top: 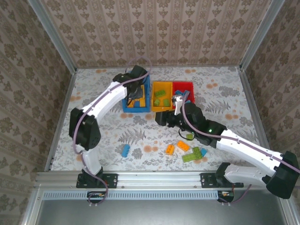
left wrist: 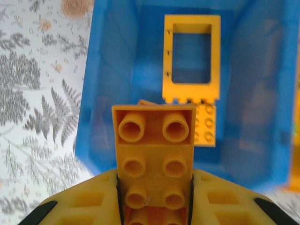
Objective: Sort the legos into containers by color
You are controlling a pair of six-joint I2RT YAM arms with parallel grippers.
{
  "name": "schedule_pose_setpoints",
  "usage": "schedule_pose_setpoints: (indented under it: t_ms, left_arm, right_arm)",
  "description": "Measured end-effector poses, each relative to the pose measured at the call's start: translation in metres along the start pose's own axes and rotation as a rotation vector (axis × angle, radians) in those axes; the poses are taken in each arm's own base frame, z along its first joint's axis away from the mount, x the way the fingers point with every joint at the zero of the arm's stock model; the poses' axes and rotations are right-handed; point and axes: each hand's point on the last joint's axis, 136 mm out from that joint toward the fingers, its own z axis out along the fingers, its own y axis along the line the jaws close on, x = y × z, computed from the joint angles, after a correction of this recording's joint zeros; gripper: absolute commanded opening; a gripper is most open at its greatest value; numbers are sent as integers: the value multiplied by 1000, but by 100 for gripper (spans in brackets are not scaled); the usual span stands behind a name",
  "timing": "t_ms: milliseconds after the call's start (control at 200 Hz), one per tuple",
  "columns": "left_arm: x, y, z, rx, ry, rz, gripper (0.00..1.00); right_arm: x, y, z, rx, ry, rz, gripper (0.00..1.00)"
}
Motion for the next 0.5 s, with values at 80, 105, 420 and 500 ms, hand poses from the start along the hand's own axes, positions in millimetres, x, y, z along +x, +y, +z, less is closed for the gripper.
schedule_pose_setpoints:
  t_ms: [80, 105, 420, 500]
  left_arm:
    - [-8, 3, 22, -36, 18, 13, 24]
    - [-11, 3, 29, -47, 22, 17, 24]
    - [-36, -2, 78, -114, 43, 47, 27]
    - [-35, -3, 86, -130, 59, 55, 27]
  right_arm:
    - [-4, 2, 4, -1, -8, 2, 74]
    - [-6, 2, 5, -2, -10, 3, 74]
    - [-13, 2, 7, -1, -27, 9, 74]
    - [-12, 1, 8, -1, -29, 13, 75]
